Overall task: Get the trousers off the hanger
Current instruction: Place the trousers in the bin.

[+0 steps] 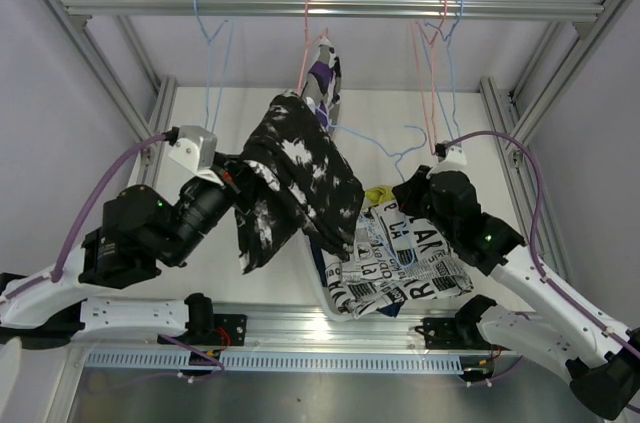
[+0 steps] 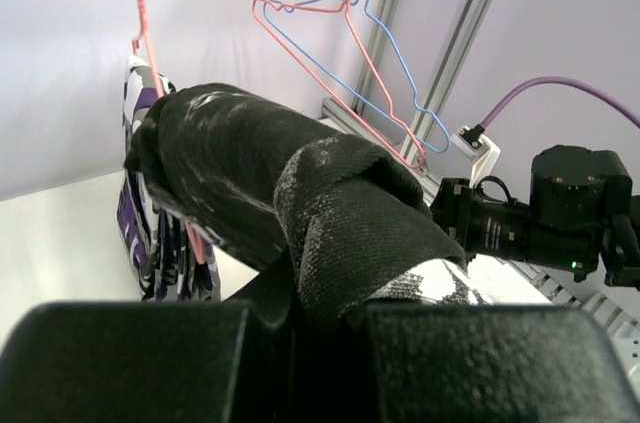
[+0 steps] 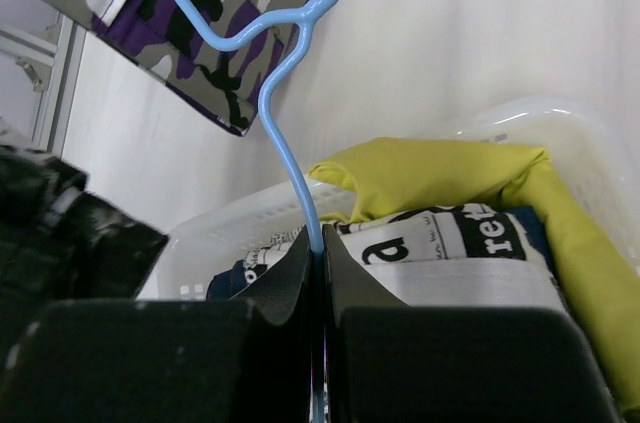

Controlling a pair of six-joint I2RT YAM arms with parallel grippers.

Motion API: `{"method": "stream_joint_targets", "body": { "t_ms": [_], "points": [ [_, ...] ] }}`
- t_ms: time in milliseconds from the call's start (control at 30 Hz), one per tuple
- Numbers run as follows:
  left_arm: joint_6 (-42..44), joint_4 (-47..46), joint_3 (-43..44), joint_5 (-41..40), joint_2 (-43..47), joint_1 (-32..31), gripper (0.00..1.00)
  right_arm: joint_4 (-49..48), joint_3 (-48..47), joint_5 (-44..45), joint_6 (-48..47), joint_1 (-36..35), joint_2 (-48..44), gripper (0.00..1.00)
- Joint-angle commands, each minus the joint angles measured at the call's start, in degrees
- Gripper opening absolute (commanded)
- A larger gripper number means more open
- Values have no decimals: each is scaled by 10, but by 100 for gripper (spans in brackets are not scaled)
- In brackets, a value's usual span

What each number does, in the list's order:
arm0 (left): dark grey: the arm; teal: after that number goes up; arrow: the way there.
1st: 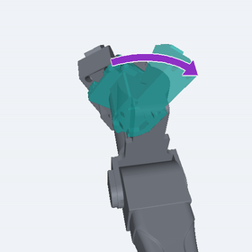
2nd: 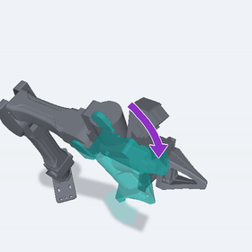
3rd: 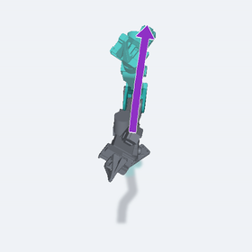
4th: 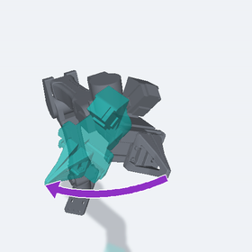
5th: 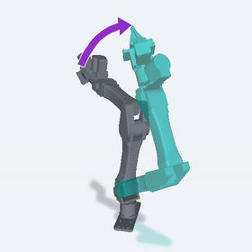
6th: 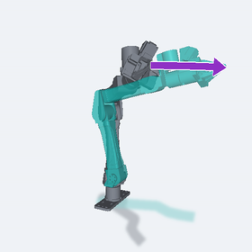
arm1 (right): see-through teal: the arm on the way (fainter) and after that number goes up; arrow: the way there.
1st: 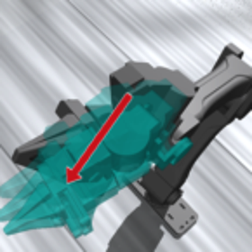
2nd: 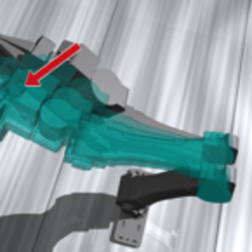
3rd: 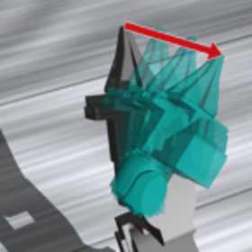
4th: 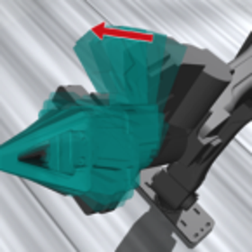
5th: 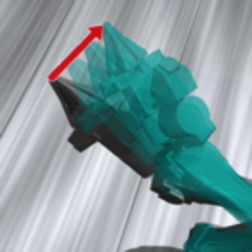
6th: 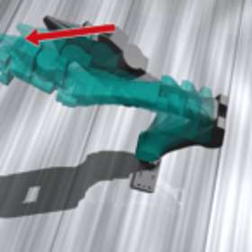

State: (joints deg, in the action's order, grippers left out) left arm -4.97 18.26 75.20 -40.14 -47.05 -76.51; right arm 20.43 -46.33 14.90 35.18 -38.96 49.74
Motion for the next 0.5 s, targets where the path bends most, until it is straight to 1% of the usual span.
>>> {"method": "stream_joint_targets", "body": {
  "t_ms": [0,233,467],
  "points": [
    [-14,-62,7,9,62,-3,0,-3,1,8,-13,19,-10,0],
    [-16,-26,2,-3,96,-3,1,-8,7,-4,-16,35,-7,0],
    [-17,-3,-17,-17,90,-3,1,-1,-3,-7,-21,42,-11,0]
  ]
}}
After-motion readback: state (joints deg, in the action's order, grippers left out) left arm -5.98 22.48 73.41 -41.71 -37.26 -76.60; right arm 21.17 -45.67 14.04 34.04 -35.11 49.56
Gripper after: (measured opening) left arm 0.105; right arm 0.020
